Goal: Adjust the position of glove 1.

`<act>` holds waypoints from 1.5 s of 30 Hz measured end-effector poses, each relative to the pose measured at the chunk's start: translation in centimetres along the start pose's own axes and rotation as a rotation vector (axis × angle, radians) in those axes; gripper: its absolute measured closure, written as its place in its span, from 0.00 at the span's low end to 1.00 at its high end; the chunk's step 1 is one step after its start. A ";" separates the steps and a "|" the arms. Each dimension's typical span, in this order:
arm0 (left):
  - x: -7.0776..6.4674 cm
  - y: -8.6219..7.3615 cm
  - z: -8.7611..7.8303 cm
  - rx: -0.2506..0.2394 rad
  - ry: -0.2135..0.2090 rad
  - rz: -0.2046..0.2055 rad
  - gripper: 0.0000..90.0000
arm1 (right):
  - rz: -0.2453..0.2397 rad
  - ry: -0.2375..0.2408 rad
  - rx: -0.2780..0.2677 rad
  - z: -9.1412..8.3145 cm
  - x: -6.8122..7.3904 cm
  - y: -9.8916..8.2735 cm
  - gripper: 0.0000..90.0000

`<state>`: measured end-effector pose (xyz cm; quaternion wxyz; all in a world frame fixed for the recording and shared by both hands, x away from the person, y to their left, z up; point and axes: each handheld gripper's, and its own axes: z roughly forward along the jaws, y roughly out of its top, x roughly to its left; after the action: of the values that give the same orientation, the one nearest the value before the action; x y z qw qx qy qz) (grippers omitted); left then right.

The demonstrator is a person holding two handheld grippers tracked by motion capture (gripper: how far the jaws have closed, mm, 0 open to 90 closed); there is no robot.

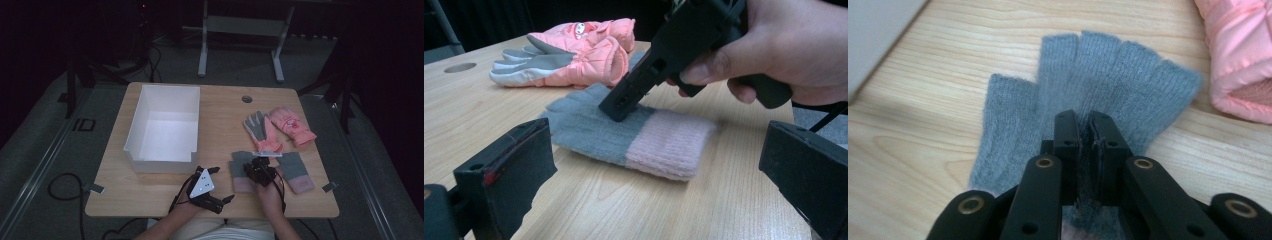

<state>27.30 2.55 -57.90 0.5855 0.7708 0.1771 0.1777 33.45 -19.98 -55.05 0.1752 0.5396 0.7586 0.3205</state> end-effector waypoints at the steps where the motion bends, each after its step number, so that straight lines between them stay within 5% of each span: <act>1: 0.0 0.0 0.0 -0.001 0.000 0.000 0.01 | 0.002 -0.005 -0.004 0.1 0.0 -0.1 0.90; 10: 0.0 0.0 0.0 0.000 -0.003 0.000 0.01 | -0.039 -0.005 -0.010 0.3 0.1 -0.4 0.83; 15: 0.0 0.0 0.0 -0.003 -0.003 0.000 0.01 | -0.143 0.001 -0.084 -1.5 -0.2 0.1 0.76; 21: 0.0 0.0 0.0 -0.001 -0.002 -0.002 0.01 | -0.158 0.005 -0.144 -4.0 -3.8 0.8 0.74; 26: 0.1 0.0 0.0 -0.002 -0.006 -0.008 0.01 | -0.194 -0.084 -0.175 -5.9 -7.5 1.1 0.73; 35: 0.1 0.0 0.1 -0.001 -0.002 -0.010 0.01 | -0.136 -0.140 -0.124 -7.1 -14.1 0.2 0.71; 39: 0.0 0.0 0.1 0.000 0.000 -0.009 0.01 | -0.161 -0.152 -0.076 -6.4 -15.4 -0.8 0.70; 45: 0.0 0.0 0.1 0.002 0.001 -0.009 0.01 | -0.158 -0.086 -0.017 -5.1 -16.3 -1.6 0.71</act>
<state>27.37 2.48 -57.89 0.5855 0.7705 0.1808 0.1752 35.03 -36.96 -53.67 0.2370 0.4899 0.7877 0.2887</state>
